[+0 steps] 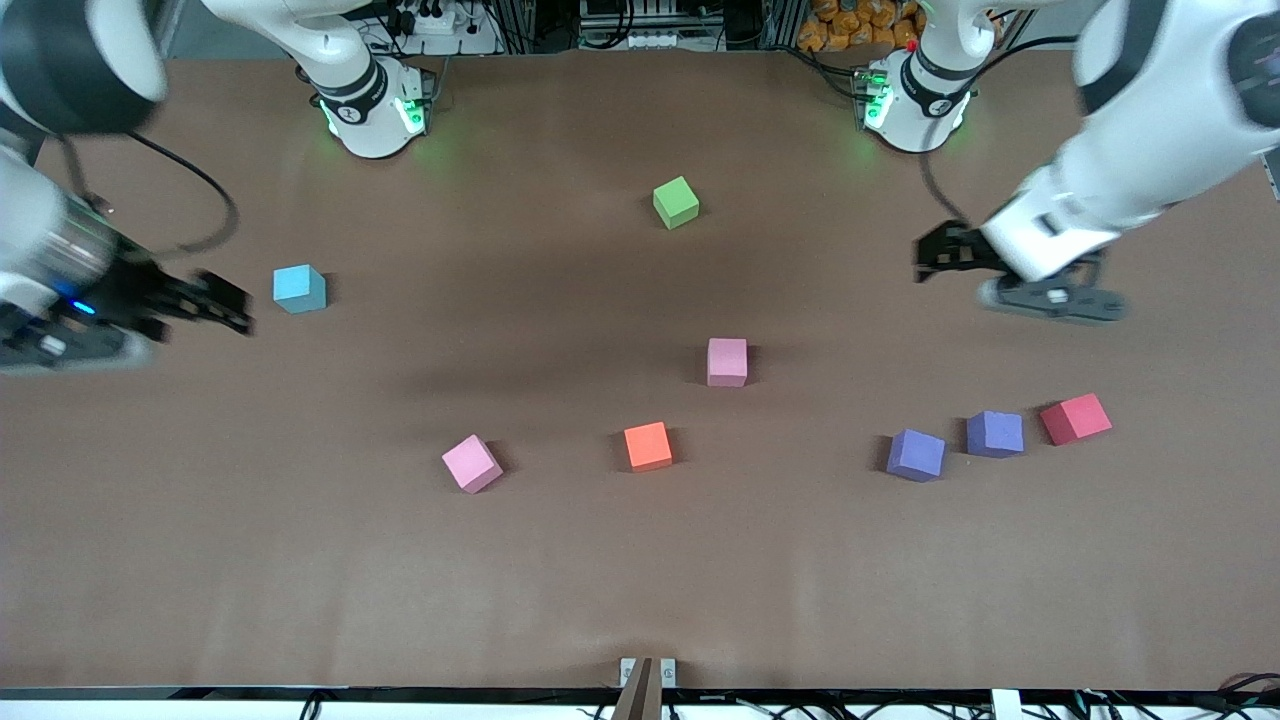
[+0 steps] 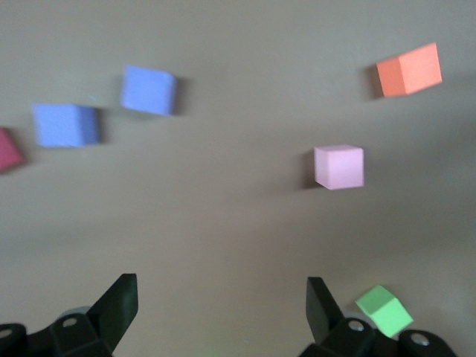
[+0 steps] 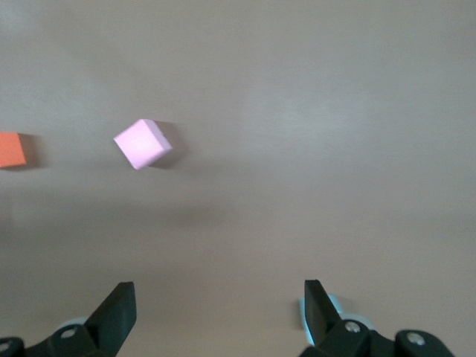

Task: Arrange blocks into number 1
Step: 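Reach the right gripper to pink while the left gripper reaches green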

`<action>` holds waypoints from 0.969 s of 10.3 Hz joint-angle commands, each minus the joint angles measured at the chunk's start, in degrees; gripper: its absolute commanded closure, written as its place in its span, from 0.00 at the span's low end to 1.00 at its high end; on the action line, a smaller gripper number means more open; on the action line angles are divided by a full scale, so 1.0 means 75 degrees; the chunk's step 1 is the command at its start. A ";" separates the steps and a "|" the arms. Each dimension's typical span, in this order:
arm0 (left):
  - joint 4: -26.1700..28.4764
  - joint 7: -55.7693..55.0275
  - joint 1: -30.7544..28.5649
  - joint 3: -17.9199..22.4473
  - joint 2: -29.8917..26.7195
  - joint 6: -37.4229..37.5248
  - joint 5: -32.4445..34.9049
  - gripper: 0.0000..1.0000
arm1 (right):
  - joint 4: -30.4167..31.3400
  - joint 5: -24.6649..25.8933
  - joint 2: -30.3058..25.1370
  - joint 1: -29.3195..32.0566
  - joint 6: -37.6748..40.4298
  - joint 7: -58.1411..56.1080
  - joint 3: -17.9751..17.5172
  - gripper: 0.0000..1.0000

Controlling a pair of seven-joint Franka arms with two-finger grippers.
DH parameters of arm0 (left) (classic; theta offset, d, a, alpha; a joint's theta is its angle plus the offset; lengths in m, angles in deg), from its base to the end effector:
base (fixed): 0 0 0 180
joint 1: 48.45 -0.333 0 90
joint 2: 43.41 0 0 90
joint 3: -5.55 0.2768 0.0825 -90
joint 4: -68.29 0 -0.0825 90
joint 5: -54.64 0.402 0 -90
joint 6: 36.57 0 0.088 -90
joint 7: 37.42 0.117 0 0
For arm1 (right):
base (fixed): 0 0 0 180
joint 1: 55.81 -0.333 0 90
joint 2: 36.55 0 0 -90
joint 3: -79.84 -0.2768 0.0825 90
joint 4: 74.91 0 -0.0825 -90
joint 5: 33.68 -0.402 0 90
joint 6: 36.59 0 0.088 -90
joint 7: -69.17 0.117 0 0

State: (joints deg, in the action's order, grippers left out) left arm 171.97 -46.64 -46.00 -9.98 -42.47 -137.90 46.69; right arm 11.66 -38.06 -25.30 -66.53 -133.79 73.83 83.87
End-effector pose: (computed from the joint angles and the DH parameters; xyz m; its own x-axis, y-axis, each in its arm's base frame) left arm 0.5459 -0.1907 0.4662 0.9888 -0.1262 -0.0801 -0.1154 -0.9852 0.1270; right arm 0.6255 0.0846 0.4980 0.9995 0.0272 -0.0156 0.0262 -0.9978 -0.0609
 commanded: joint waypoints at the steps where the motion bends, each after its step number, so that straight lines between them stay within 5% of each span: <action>1: 0.0799 -0.0994 0.0106 -0.0703 -0.0242 -0.0491 -0.0194 0.00 | -0.0164 -0.0691 0.0944 -0.0116 -0.0653 0.0364 0.0037 0.00; 4: 0.1958 -0.2609 0.0584 -0.1701 -0.0266 -0.1835 -0.0393 0.00 | -0.0690 -0.0706 0.2210 -0.0525 -0.1511 -0.0837 0.0002 0.00; 10: 0.2500 -0.6523 0.2671 -0.1843 0.1126 -0.3478 -0.0499 0.00 | -0.0645 -0.0764 0.3524 -0.0760 -0.3267 -0.3164 -0.0115 0.00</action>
State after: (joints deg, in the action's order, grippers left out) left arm 190.59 -90.57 -28.08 -24.02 -38.20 -160.68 43.95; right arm 8.79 -42.69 -1.99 -71.56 -155.68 52.40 83.36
